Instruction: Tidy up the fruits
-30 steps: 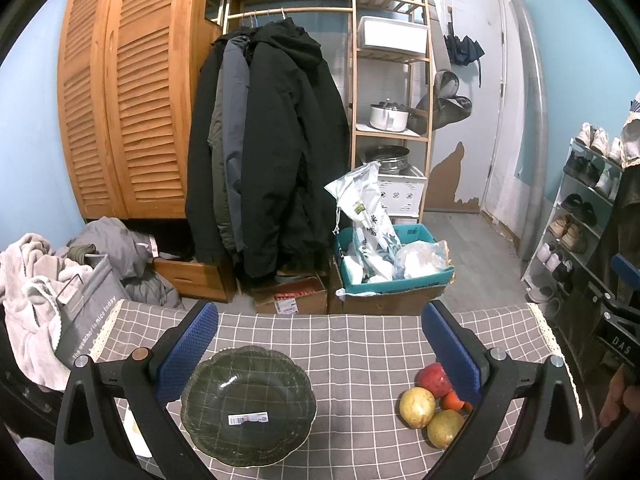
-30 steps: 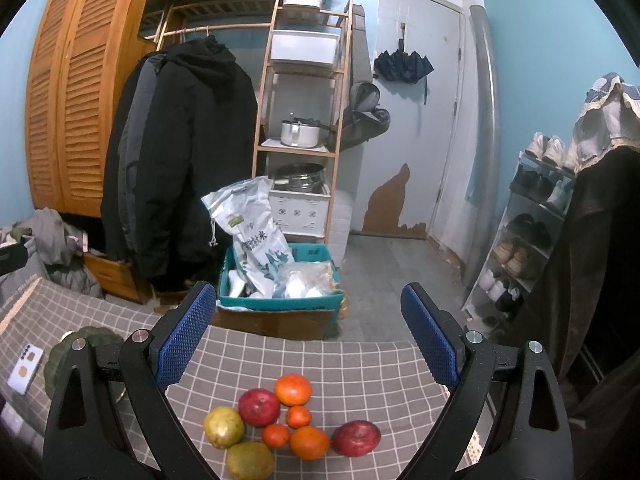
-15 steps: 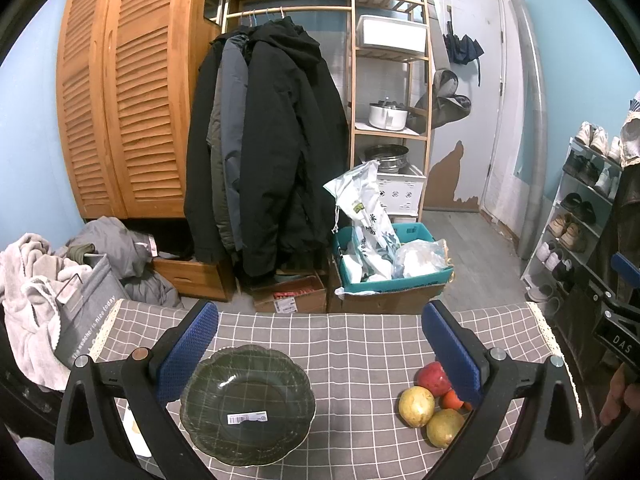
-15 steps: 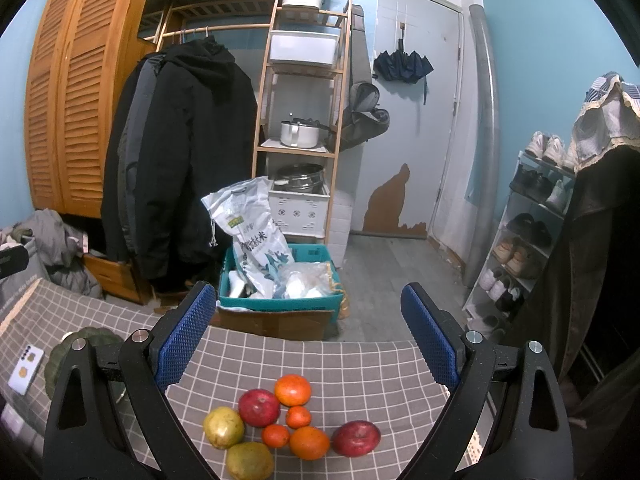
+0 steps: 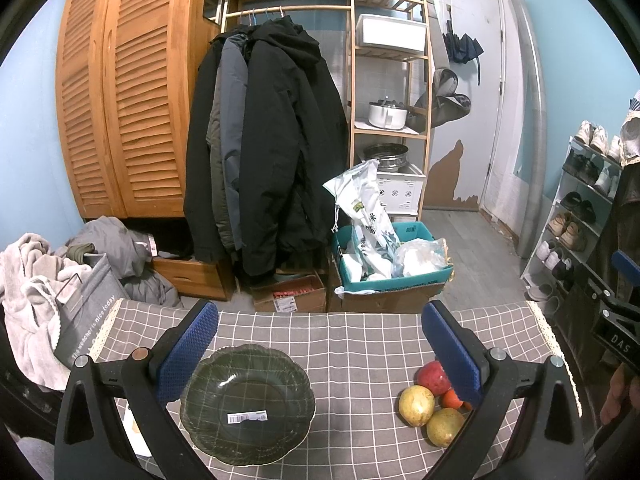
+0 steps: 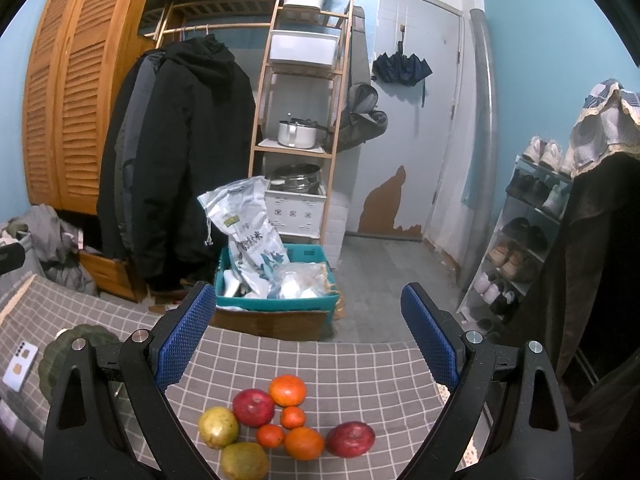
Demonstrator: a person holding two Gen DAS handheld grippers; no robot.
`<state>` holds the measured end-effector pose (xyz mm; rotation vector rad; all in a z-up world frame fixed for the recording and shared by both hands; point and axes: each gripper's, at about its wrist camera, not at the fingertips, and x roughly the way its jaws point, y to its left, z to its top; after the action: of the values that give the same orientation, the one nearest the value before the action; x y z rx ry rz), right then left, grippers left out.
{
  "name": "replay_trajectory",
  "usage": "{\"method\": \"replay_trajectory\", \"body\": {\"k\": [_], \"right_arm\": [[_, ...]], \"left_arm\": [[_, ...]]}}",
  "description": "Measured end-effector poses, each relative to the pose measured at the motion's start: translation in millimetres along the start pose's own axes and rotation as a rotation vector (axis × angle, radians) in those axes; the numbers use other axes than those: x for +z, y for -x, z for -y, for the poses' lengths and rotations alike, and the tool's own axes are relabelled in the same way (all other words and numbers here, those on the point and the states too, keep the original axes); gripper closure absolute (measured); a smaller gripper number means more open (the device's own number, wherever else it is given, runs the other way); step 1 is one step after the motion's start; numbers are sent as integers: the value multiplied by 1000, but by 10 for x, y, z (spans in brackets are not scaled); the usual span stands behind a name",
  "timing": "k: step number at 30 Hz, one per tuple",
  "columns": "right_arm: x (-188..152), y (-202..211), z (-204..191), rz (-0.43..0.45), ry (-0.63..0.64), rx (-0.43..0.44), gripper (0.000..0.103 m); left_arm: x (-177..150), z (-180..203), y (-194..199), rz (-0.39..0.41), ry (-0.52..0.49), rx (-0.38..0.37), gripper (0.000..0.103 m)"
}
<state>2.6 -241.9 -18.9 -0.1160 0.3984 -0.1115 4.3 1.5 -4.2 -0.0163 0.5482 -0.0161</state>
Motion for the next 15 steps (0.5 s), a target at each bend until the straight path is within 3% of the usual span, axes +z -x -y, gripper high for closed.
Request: {"method": "replay_trajectory", "body": {"k": [15], "right_arm": [[17,23,69,13,-19,3,11]], "left_arm": [[8,0,0,-1,1,-1,0]]}}
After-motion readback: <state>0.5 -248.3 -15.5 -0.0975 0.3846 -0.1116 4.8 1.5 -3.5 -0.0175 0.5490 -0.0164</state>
